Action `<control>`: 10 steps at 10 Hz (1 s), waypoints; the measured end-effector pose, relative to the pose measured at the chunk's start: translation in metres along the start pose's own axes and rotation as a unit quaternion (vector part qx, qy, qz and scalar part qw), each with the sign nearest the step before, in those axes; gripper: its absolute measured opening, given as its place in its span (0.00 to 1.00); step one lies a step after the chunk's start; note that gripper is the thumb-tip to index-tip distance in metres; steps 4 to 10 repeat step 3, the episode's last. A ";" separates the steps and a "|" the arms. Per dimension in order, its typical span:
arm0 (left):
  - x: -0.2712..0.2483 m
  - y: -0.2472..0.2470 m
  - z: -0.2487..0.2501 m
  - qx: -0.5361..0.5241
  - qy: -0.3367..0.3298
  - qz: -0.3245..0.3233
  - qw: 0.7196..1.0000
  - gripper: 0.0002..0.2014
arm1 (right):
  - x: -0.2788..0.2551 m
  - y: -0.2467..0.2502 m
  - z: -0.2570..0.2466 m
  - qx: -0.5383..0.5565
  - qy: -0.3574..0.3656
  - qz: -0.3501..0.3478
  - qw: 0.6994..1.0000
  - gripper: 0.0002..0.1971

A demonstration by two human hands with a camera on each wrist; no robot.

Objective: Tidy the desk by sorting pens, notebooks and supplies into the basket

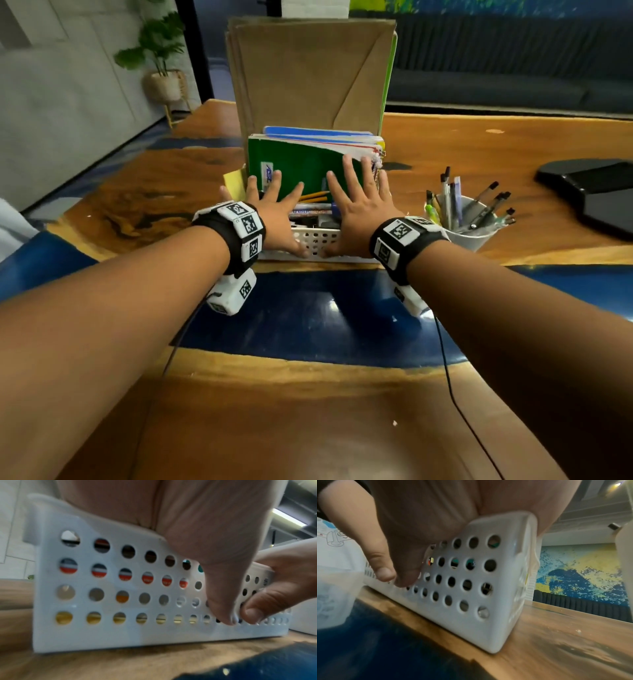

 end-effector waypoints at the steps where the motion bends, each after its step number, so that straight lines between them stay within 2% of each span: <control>1: -0.004 -0.002 0.003 0.023 -0.005 0.006 1.000 0.64 | -0.005 0.001 -0.002 -0.022 0.011 -0.009 1.000 0.57; 2: -0.014 0.003 0.002 0.017 -0.003 0.005 1.000 0.64 | -0.014 0.002 -0.008 -0.020 0.005 -0.063 0.998 0.62; 3: -0.023 0.018 0.003 0.018 -0.016 0.017 1.000 0.69 | -0.019 0.012 -0.013 -0.003 0.005 -0.109 0.994 0.68; 10: -0.023 0.018 0.003 0.018 -0.016 0.017 1.000 0.69 | -0.019 0.012 -0.013 -0.003 0.005 -0.109 0.994 0.68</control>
Point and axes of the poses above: each hand's wrist, its own x-axis towards the middle knuckle, its own y-axis out of the back of the hand, z = x × y, the point moved 10 cm from there along x, towards the middle knuckle, and after that the axes turned 12 degrees about x, right-handed, at the moved point
